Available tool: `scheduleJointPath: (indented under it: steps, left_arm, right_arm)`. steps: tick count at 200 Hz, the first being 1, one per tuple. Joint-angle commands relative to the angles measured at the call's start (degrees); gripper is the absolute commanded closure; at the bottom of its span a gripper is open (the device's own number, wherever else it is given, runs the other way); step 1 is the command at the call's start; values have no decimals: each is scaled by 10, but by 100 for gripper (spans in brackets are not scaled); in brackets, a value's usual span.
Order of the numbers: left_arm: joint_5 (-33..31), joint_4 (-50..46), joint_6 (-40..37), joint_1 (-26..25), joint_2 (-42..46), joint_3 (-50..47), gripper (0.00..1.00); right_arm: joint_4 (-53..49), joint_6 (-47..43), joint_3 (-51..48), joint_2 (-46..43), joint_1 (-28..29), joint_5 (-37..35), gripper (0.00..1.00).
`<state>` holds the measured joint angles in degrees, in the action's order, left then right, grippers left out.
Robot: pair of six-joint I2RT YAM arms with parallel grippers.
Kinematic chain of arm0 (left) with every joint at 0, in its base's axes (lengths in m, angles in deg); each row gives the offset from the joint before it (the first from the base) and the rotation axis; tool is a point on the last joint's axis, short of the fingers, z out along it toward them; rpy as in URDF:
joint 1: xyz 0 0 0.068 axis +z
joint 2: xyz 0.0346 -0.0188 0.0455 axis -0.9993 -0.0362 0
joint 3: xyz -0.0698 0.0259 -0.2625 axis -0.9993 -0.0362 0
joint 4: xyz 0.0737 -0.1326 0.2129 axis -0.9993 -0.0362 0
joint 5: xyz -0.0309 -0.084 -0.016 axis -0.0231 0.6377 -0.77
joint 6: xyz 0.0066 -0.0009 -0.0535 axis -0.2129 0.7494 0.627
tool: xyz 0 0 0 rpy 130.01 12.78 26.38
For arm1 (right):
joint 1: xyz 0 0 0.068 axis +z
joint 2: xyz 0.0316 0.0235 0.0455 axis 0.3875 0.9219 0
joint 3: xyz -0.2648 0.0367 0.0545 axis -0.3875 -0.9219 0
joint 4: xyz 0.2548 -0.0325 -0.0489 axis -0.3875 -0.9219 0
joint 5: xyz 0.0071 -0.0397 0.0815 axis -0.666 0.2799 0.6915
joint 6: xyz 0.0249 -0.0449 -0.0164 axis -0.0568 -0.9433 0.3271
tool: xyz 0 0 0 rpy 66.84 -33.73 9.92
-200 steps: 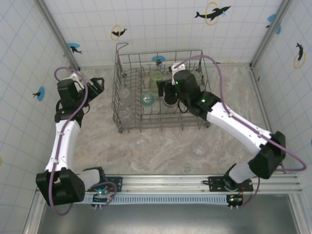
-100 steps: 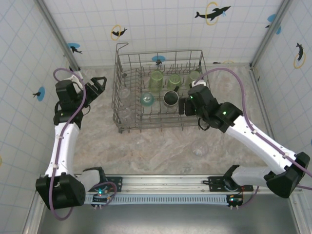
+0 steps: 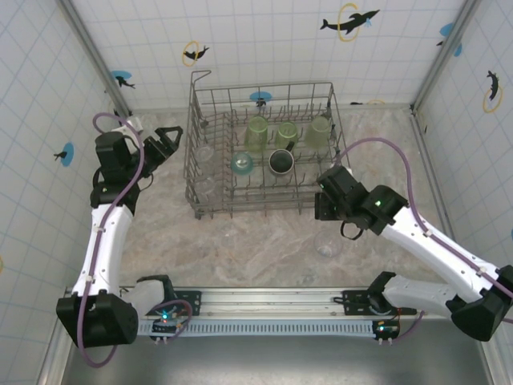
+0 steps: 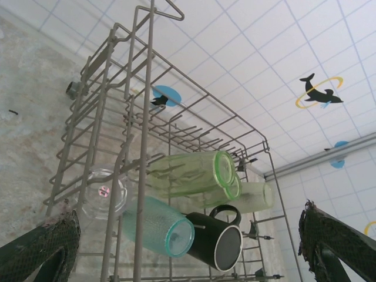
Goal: Load the cups into the dish rack
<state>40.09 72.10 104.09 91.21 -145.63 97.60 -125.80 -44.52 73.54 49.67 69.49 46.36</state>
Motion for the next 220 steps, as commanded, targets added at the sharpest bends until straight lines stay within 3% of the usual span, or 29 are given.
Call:
scheduleJointPath:
  steps: [1, 56, 142, 208, 220]
  left_arm:
    - [7, -4, 10, -7, 8, 18, 2]
    - [-3, -3, 11, -20, 9, 9, 2]
    - [-3, -4, 12, -23, 13, 3, 2]
    - [-17, -4, 12, -36, 12, -6, 2]
    - [-16, -4, 13, -37, 12, -6, 2]
  right_arm:
    - [-19, 50, -40, -23, 11, 21, 37]
    - [28, 87, -123, -36, 43, 54, 43]
    - [92, 104, -168, 1, 69, 77, 49]
    - [126, 109, -194, 22, 69, 86, 63]
    - [122, 108, -190, 29, 69, 88, 70]
